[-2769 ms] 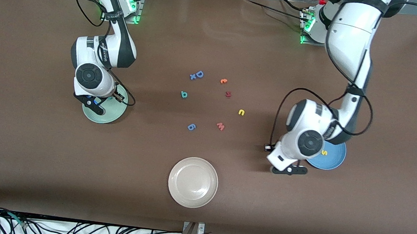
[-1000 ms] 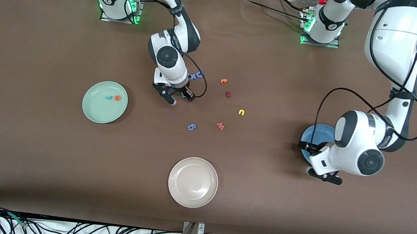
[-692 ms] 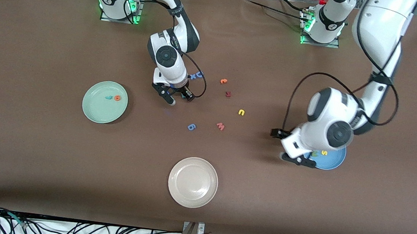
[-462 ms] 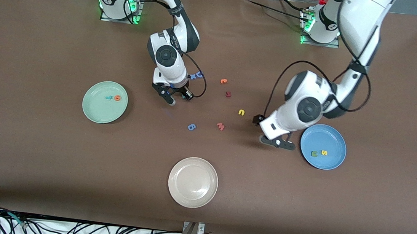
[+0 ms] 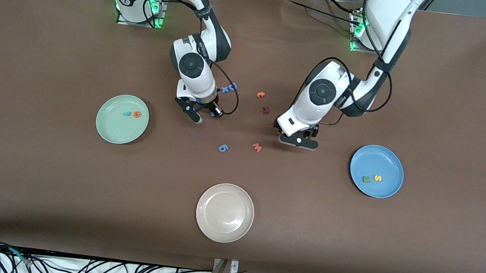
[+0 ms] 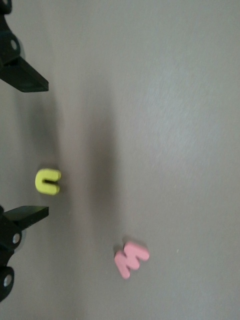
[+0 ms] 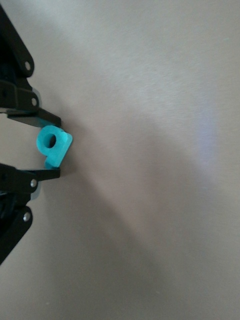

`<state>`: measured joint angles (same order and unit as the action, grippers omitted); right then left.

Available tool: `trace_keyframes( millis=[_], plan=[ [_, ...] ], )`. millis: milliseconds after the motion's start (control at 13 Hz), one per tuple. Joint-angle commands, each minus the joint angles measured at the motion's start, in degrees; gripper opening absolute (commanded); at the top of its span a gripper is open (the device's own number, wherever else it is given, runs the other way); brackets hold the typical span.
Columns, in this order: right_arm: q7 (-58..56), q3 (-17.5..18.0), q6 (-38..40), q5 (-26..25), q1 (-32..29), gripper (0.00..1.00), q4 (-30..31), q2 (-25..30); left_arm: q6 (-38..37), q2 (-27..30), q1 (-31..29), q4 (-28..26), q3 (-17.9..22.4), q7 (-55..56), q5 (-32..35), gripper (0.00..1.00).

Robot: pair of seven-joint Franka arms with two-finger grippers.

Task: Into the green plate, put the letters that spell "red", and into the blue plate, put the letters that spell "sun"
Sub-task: 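Grasp teal letter with the right gripper while the left gripper reaches yellow U, then drop teal letter on the green plate while the left gripper grasps yellow U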

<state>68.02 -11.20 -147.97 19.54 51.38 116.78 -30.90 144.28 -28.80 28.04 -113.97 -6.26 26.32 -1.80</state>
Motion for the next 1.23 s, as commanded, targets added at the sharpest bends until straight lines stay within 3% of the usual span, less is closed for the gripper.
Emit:
trace_keyframes(
  millis=[0, 231, 385, 462, 692, 846, 1000, 1077, 1154],
  plan=[
    [-2.87, -4.25, 5.29, 0.50, 0.82, 0.25, 0.73, 4.61, 3.64, 1.21, 1.31, -3.28, 0.46, 2.86, 2.49, 0.99],
    [-13.14, -10.75, 14.43, 0.41, 0.82, 0.20, 0.82, 7.87, 4.42, 0.15, 2.01, -3.10, 0.55, 4.00, 3.90, 0.99],
    [-18.34, -15.93, 19.18, -3.43, 0.91, 0.20, 1.78, 9.54, 6.62, -1.25, 2.19, -2.75, 0.55, 6.28, 5.48, 0.99],
    [-20.27, -18.83, 20.69, -5.80, 0.91, 0.20, 2.65, 10.41, 6.89, -1.69, 2.45, -2.66, 0.55, 7.33, 6.36, 0.99],
    [-29.57, -26.49, 20.62, -6.27, 0.74, 0.20, 5.29, 10.43, 7.07, -2.40, 2.63, -2.57, 0.55, 9.36, 8.56, 0.96],
    [-38.71, -31.32, 20.09, -6.09, 0.04, 0.20, 6.44, 8.15, 7.07, -2.75, 3.15, -2.49, 0.55, 10.15, 8.65, 0.87],
    [-40.85, -31.43, 20.00, -6.00, -1.98, 0.22, 6.44, 6.47, 7.15, -2.93, 3.42, -2.49, 0.55, 11.03, 8.74, 0.73],
    [-41.82, -31.43, 20.09, -6.00, -1.99, 0.27, 6.35, 5.51, 7.15, -2.93, 3.42, -2.49, 0.55, 11.30, 8.74, 0.64],
    [-42.87, -31.43, 20.17, -6.00, -2.16, 0.59, 6.35, 5.33, 7.07, -2.93, 3.42, -2.23, 0.55, 11.30, 8.74, 0.59]
  ],
)
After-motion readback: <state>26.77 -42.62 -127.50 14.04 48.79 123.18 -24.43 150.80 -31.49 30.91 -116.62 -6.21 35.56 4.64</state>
